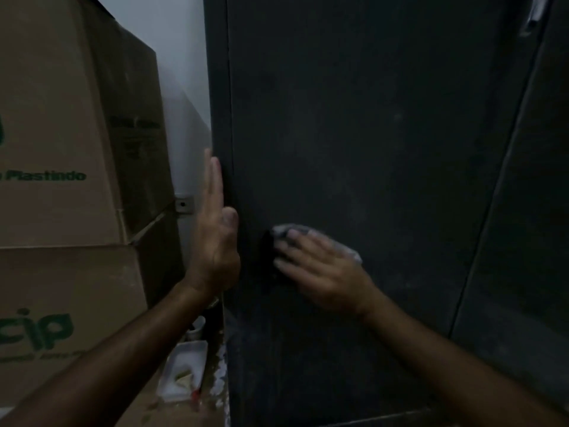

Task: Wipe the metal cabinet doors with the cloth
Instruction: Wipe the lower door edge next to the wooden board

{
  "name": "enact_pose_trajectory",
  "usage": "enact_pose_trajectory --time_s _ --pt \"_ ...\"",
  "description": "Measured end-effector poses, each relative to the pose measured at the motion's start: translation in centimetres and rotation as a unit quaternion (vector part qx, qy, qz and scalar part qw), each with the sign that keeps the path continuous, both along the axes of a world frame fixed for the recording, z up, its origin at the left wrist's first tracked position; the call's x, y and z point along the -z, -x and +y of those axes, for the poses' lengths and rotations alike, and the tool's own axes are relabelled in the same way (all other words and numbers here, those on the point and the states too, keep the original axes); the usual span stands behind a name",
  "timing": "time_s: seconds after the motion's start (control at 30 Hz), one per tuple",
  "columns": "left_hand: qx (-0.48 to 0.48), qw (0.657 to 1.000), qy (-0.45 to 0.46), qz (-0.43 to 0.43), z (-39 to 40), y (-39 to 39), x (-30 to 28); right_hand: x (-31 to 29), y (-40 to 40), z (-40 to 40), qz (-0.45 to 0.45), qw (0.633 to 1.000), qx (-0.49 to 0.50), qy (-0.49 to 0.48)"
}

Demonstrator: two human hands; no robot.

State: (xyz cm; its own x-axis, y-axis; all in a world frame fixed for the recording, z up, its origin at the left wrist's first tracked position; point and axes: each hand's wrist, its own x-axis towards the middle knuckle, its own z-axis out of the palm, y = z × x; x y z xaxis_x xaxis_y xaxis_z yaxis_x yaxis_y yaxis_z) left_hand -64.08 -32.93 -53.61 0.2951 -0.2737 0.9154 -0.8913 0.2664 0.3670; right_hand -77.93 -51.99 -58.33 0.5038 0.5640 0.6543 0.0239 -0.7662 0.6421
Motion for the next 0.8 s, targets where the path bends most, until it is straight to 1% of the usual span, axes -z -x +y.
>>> enact_pose_trajectory --time_s 0.03,0.07,0.1,0.13,0.17,0.2,0.23,0.27,0.3,0.33,0.37,0.4,0.43,0.47,0.5,0.53,0.57,0.6,0.63,0.67,0.7,0.73,0.77,0.8 --pt "-0.023 0.999 -0.010 -0.026 0.0 -0.1 0.5 -1.7 0.2 -0.1 -0.070 0.996 0.013 -0.063" --pt "-0.042 0.998 -0.019 -0.049 0.0 -0.3 0.8 -2.9 -0.2 0.6 -0.133 0.981 0.027 -0.137" --pt "-0.056 0.996 -0.024 -0.065 -0.1 -0.4 1.2 -3.2 -1.1 2.0 -0.185 0.957 0.042 -0.218" --pt "-0.067 0.995 -0.026 -0.074 -0.2 -0.6 1.4 -2.7 -2.2 3.6 -0.214 0.936 0.056 -0.273" --pt "-0.074 0.994 -0.025 -0.074 -0.4 -0.8 1.6 -1.3 -3.2 4.8 -0.206 0.934 0.062 -0.285" --pt "-0.078 0.994 -0.024 -0.067 -0.5 -0.9 1.7 0.6 -3.6 5.5 -0.166 0.953 0.053 -0.247" --pt "-0.081 0.995 -0.024 -0.060 -0.6 -1.0 1.8 2.6 -3.3 5.3 -0.101 0.979 0.037 -0.171" --pt "-0.082 0.995 -0.024 -0.056 -0.7 -1.0 2.0 3.9 -2.3 4.0 -0.038 0.995 0.030 -0.089" --pt "-0.084 0.995 -0.022 -0.056 -0.7 -1.0 2.2 4.1 -0.9 1.9 -0.002 0.999 0.028 -0.041" --pt "-0.084 0.995 -0.020 -0.058 -0.8 -0.9 2.4 3.6 0.6 -0.3 -0.002 0.999 0.033 -0.032" --pt "-0.084 0.995 -0.020 -0.059 -0.8 -0.7 2.6 2.8 1.9 -2.2 -0.032 0.997 0.048 -0.057" --pt "-0.086 0.994 -0.022 -0.057 -0.9 -0.6 2.9 1.6 3.0 -3.9 -0.087 0.988 0.065 -0.105" --pt "-0.089 0.994 -0.023 -0.052 -1.0 -0.4 3.1 0.3 3.8 -5.4 -0.152 0.971 0.087 -0.165" --pt "-0.093 0.994 -0.022 -0.047 -1.2 -0.3 3.3 -1.1 4.3 -6.3 -0.221 0.941 0.101 -0.234" --pt "-0.098 0.994 -0.020 -0.044 -1.4 -0.2 3.3 -2.6 4.3 -6.4 -0.284 0.899 0.106 -0.316" --pt "-0.107 0.993 -0.017 -0.041 -1.6 -0.1 3.4 -3.8 3.4 -5.8 -0.340 0.849 0.107 -0.391" --pt "-0.117 0.992 -0.015 -0.040 -1.8 0.0 3.4 -4.5 2.1 -4.4 -0.377 0.806 0.115 -0.442" --pt "-0.126 0.991 -0.012 -0.042 -2.0 0.0 3.4 -4.6 0.9 -2.6 -0.393 0.788 0.119 -0.459" --pt "-0.134 0.990 -0.008 -0.044 -2.1 0.0 3.4 -3.7 -0.2 -0.9 -0.372 0.808 0.119 -0.441" --pt "-0.141 0.989 -0.006 -0.046 -2.1 0.0 3.4 -1.9 -0.9 0.5 -0.316 0.859 0.116 -0.385" --pt "-0.143 0.989 -0.006 -0.048 -2.1 -0.1 3.4 0.4 -1.1 1.4 -0.235 0.917 0.112 -0.302" --pt "-0.144 0.988 -0.008 -0.050 -2.1 -0.1 3.4 2.5 -0.5 1.4 -0.147 0.961 0.101 -0.211" --pt "-0.144 0.988 -0.011 -0.052 -2.0 -0.1 3.5 4.0 0.6 0.2 -0.072 0.985 0.089 -0.129" --pt "-0.143 0.988 -0.015 -0.056 -1.9 -0.1 3.5 4.4 2.0 -1.6 -0.032 0.993 0.082 -0.073"
